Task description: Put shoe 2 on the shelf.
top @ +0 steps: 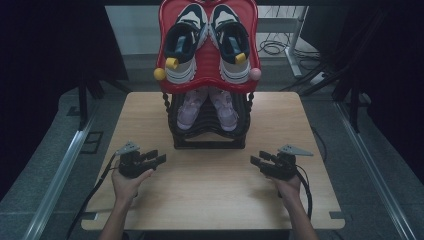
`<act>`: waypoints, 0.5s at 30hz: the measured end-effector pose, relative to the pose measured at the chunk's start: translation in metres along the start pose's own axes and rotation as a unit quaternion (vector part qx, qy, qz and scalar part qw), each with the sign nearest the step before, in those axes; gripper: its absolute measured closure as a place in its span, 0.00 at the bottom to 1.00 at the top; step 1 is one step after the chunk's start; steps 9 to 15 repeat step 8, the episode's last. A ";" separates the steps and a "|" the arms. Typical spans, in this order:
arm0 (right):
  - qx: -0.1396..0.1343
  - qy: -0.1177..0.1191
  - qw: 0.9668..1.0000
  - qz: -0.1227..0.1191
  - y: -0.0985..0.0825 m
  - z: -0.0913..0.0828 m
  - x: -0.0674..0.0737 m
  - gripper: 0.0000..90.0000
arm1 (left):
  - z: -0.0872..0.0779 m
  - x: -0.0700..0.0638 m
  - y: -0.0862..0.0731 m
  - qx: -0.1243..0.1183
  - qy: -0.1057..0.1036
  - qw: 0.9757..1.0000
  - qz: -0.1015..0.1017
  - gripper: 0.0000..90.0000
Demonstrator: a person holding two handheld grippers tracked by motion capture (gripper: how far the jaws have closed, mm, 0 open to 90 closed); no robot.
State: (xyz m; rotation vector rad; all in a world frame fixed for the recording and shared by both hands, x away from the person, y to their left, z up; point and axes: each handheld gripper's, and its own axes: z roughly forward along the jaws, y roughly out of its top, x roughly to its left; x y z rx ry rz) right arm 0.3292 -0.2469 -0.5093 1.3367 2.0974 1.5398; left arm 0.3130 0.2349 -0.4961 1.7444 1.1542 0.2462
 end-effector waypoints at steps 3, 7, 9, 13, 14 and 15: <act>-0.002 0.000 1.000 -0.001 -0.005 0.002 0.000 0.51 | -0.002 0.001 -0.002 0.000 -0.001 1.000 -0.002 0.56; 0.001 -0.003 1.000 -0.011 -0.006 0.002 0.002 0.51 | -0.003 0.002 -0.004 -0.002 -0.001 1.000 -0.005 0.56; -0.001 -0.004 1.000 -0.012 -0.006 0.002 0.003 0.51 | -0.004 0.003 -0.004 -0.002 0.001 1.000 -0.004 0.56; -0.001 -0.004 1.000 -0.012 -0.006 0.002 0.003 0.51 | -0.004 0.003 -0.004 -0.002 0.001 1.000 -0.004 0.56; -0.001 -0.004 1.000 -0.012 -0.006 0.002 0.003 0.51 | -0.004 0.003 -0.004 -0.002 0.001 1.000 -0.004 0.56; -0.001 -0.004 1.000 -0.012 -0.006 0.002 0.003 0.51 | -0.004 0.003 -0.004 -0.002 0.001 1.000 -0.004 0.56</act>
